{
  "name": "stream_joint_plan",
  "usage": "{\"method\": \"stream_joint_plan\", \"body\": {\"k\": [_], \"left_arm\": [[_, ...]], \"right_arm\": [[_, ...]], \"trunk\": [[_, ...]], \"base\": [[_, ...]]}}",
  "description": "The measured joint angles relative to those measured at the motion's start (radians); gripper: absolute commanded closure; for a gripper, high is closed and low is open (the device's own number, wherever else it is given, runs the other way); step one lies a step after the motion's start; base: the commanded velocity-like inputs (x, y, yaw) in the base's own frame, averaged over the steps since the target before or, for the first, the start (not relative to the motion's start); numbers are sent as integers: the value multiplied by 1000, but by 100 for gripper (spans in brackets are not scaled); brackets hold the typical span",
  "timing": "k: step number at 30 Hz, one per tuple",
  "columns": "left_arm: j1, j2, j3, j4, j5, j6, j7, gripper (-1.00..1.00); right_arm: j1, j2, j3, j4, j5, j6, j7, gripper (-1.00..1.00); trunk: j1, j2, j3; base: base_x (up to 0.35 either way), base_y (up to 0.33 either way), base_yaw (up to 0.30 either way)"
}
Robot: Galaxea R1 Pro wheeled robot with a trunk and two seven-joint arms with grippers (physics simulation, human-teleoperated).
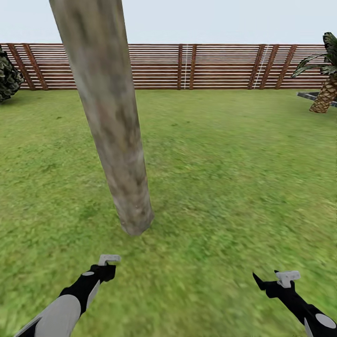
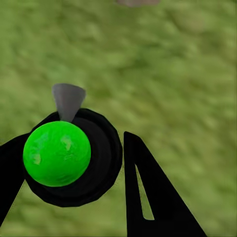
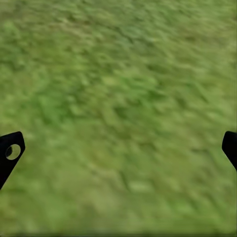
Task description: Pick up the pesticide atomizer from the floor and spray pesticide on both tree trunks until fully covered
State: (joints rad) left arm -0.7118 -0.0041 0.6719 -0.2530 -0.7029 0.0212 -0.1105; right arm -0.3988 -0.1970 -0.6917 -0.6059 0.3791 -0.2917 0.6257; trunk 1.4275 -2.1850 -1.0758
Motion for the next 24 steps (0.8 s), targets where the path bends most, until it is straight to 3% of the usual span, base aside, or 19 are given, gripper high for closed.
{"method": "stream_joint_plan", "body": {"k": [4, 8, 10, 24], "left_arm": [[0, 19, 2, -8, 5, -1, -1, 100], [-1, 33, 5, -14, 68, 2, -4, 100], [-1, 34, 4, -29, 76, 6, -4, 100], [-4, 35, 3, -59, 80, 10, -11, 100]], "right_arm": [[0, 2, -2, 0, -6, 1, 3, -100], [-1, 2, -3, -1, -8, 2, 28, -100], [-2, 2, -3, -4, -8, 2, 46, -100], [-2, 5, -2, -5, -8, 2, 63, -100]], "trunk": [[0, 0, 0], [0, 0, 0], [0, 0, 0], [0, 0, 0]], "base": [[0, 0, 0], [0, 0, 0], [-3, 0, 0], [-53, 0, -12]]}}
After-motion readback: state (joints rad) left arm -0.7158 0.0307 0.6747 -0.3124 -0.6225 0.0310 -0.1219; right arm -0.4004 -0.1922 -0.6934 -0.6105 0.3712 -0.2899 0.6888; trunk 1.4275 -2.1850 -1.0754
